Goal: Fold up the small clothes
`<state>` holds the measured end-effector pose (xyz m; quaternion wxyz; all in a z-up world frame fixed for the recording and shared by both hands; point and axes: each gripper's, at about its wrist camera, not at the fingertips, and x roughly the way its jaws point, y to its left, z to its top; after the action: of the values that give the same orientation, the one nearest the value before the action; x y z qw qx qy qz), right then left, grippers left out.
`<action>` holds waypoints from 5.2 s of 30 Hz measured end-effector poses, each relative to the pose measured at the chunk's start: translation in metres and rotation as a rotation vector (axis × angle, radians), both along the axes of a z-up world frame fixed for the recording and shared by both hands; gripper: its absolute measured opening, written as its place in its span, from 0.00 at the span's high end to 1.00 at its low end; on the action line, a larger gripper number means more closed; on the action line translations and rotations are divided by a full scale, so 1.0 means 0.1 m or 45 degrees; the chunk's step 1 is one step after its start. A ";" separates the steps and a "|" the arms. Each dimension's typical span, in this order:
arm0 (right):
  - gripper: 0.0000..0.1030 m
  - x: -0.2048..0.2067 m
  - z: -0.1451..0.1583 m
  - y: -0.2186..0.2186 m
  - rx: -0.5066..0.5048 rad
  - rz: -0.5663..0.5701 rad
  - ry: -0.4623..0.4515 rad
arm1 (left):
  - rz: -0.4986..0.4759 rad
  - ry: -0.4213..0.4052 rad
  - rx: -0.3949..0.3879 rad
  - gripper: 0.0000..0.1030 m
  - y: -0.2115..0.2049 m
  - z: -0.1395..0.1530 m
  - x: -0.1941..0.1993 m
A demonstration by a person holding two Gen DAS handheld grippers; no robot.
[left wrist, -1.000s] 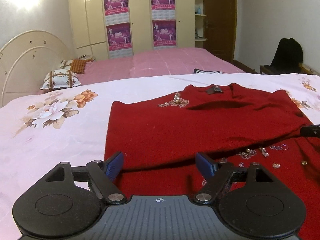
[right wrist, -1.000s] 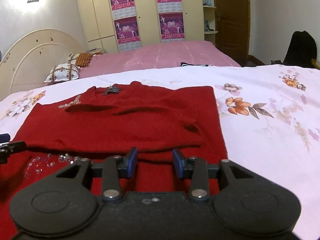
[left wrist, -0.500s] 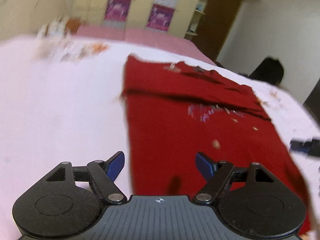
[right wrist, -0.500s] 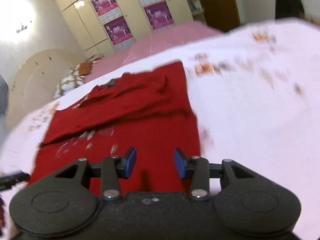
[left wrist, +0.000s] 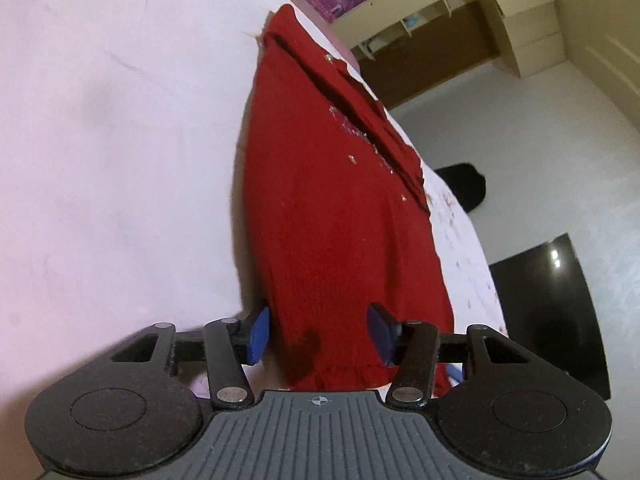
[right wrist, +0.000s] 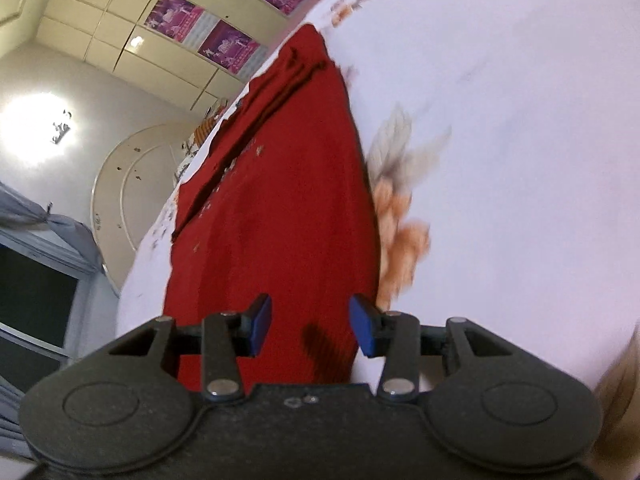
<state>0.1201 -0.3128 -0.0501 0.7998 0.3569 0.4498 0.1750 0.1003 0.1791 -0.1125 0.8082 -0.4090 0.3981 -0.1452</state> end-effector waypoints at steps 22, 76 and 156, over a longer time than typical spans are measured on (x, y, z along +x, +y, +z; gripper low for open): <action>0.55 0.05 -0.10 -0.16 0.040 -0.188 -0.013 | 0.005 -0.025 -0.090 0.49 -0.04 -0.10 0.31; 0.96 0.70 0.69 0.12 -0.240 -0.007 -0.423 | 0.173 -0.237 0.063 0.97 0.37 0.44 0.57; 0.70 3.03 0.22 1.50 -1.155 0.321 -0.607 | -0.110 -0.348 1.083 0.26 -0.54 0.35 3.36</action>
<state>0.4228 -0.1632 -0.0284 0.9268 -0.1317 0.3252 0.1338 0.4364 0.1250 -0.0774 0.9429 -0.0004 0.3286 -0.0552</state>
